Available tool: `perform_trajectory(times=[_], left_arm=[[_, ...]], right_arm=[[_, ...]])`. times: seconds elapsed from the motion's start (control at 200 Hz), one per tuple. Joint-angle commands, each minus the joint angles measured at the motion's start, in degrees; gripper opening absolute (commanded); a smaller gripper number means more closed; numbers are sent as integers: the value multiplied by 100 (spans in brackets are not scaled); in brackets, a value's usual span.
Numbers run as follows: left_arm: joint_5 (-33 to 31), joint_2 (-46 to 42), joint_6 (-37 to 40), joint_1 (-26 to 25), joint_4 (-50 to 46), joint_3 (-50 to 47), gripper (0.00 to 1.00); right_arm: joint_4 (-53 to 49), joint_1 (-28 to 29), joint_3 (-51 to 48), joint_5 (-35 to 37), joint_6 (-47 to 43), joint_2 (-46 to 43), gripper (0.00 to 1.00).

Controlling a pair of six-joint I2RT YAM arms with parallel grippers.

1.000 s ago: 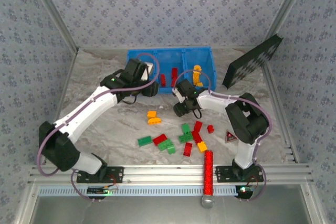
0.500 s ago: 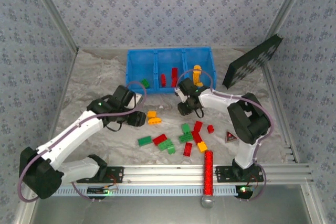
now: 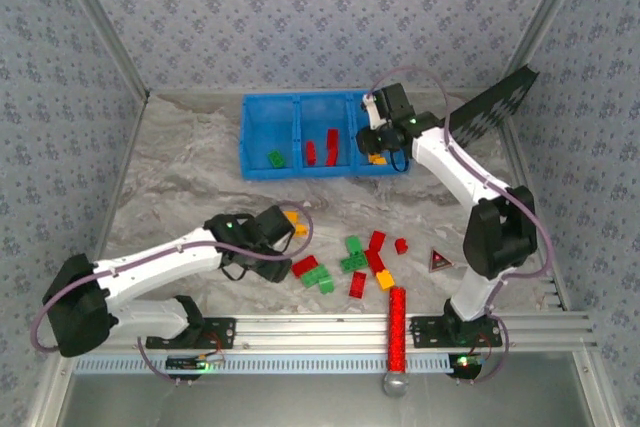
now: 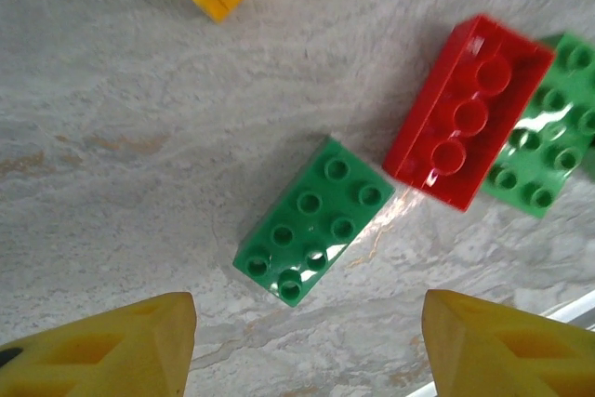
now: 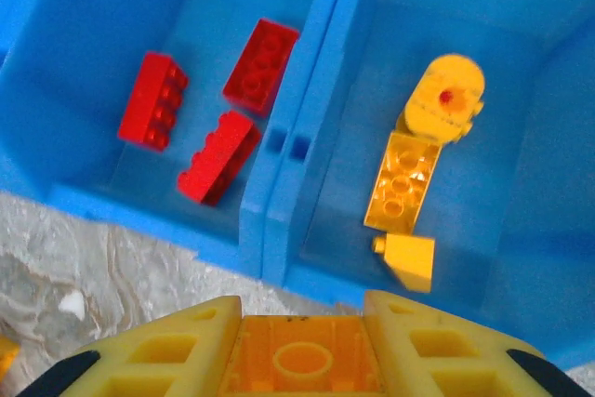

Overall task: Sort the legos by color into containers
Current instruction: Place the lego in the container, then pick up the lego from the middle-left of the table.

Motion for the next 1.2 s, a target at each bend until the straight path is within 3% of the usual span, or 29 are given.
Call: perform_trajectory(times=[0.0,0.645,0.91,1.199], left_arm=[[-436,249,-160,-187,-147,95,66],[-1086,815,-427,-561,-18,194,69],[-1292,963,-477,-561,204,98,70],[-1045,1043,-317,-553,576,54,71]], right_arm=[[-406,-177,514,1,214,536,36],[-1141,-782,2680,-158,520,2792,38],[-1072,-777,2652,-179,436,2942,50],[-1110,-782,2281,-158,322,2521,58]])
